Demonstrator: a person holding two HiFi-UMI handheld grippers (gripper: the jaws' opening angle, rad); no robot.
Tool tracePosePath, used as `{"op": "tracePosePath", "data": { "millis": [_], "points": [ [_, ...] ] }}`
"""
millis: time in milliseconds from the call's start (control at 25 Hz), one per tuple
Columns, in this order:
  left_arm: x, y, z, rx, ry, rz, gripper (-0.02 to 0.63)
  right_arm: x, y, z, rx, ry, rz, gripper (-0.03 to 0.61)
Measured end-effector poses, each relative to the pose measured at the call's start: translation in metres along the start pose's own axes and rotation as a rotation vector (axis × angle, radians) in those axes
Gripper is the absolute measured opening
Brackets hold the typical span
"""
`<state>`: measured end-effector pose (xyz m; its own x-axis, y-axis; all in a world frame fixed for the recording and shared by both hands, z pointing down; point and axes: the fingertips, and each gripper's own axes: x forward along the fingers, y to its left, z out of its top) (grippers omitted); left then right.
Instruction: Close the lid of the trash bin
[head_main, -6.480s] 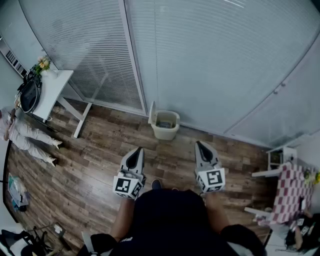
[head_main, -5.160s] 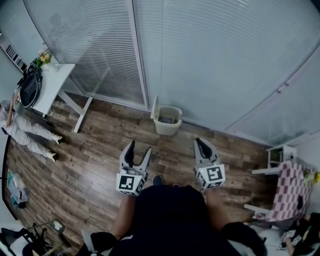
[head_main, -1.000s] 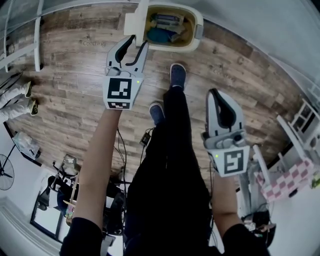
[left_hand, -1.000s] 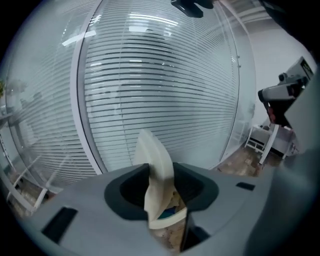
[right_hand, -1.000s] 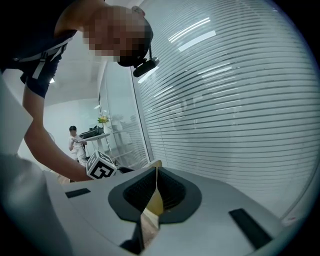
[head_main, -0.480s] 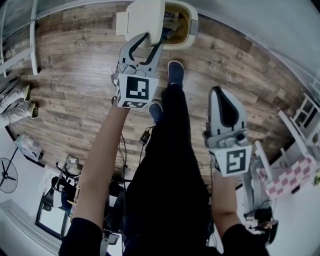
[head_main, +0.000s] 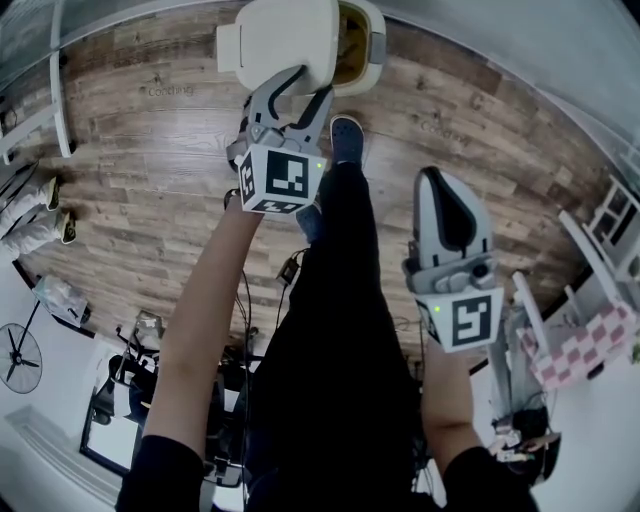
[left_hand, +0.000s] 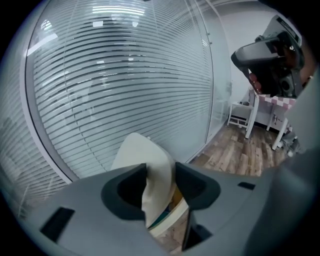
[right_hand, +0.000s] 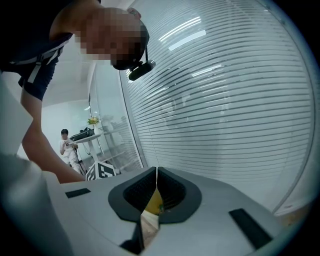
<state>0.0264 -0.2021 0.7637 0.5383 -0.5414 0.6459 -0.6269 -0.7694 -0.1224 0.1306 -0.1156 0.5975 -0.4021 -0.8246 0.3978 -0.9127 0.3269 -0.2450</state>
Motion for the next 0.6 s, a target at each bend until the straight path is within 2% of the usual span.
{"op": "tracePosePath", "data": {
  "millis": [600],
  "points": [
    [0.041, -0.037, -0.019, 0.069, 0.046, -0.13, 0.183, 0.005, -0.004, -0.017, 0.049, 0.027, -0.023, 0.012]
  ]
}}
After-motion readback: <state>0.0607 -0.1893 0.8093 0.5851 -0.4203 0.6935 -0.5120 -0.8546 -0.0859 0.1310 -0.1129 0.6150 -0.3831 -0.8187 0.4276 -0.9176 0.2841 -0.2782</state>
